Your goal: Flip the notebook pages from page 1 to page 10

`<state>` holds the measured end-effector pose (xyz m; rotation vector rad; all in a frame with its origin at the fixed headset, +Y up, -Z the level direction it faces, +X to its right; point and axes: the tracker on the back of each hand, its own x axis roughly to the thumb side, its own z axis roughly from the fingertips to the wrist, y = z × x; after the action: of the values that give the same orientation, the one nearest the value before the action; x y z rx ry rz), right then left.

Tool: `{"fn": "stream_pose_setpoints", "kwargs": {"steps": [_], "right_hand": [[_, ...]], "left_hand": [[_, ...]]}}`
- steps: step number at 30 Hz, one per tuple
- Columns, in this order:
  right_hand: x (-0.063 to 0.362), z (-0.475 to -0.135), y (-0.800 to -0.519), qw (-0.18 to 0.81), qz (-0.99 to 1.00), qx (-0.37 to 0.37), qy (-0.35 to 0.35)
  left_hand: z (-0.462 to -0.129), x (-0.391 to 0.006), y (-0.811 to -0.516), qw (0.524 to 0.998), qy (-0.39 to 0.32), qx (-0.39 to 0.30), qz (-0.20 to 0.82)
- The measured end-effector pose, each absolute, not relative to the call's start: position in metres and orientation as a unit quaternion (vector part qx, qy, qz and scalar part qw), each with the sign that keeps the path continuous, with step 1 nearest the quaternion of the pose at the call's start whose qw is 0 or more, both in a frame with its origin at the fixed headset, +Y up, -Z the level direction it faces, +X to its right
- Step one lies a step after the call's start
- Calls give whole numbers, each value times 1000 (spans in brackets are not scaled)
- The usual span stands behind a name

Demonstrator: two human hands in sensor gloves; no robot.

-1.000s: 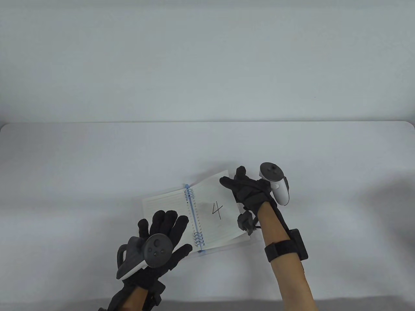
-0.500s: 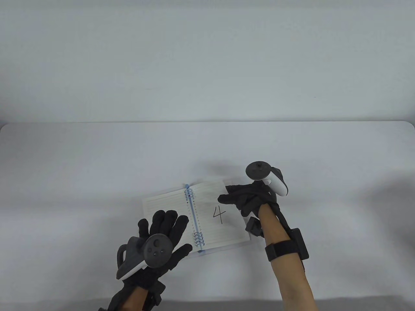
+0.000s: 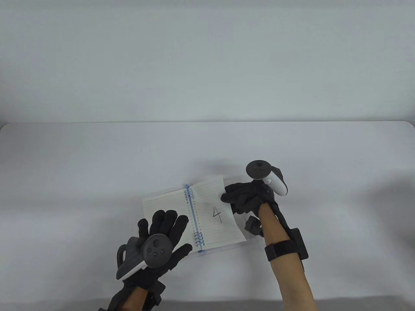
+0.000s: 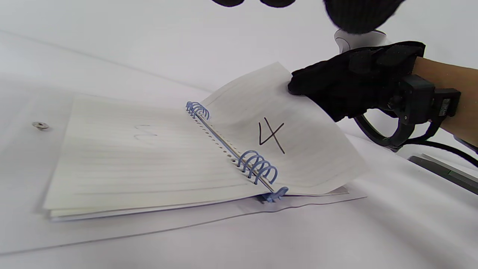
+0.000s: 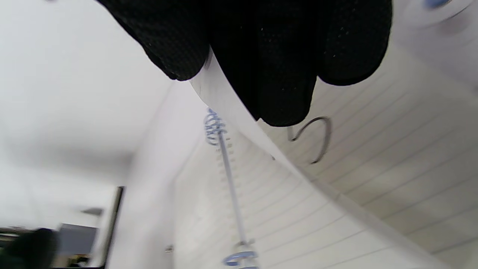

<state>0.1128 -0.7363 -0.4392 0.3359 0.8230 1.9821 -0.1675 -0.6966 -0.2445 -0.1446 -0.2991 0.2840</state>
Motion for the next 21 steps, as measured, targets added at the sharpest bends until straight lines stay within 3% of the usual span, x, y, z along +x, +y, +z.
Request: {"fn": "stream_pose_setpoints", "kwargs": {"steps": [10, 21], "right_hand": [[74, -429, -744, 606, 716, 150, 313], [40, -416, -755, 625, 706, 154, 296]], "left_hand": [[-245, -169, -696, 976, -146, -69, 147], [-245, -171, -695, 976, -144, -61, 151]]}}
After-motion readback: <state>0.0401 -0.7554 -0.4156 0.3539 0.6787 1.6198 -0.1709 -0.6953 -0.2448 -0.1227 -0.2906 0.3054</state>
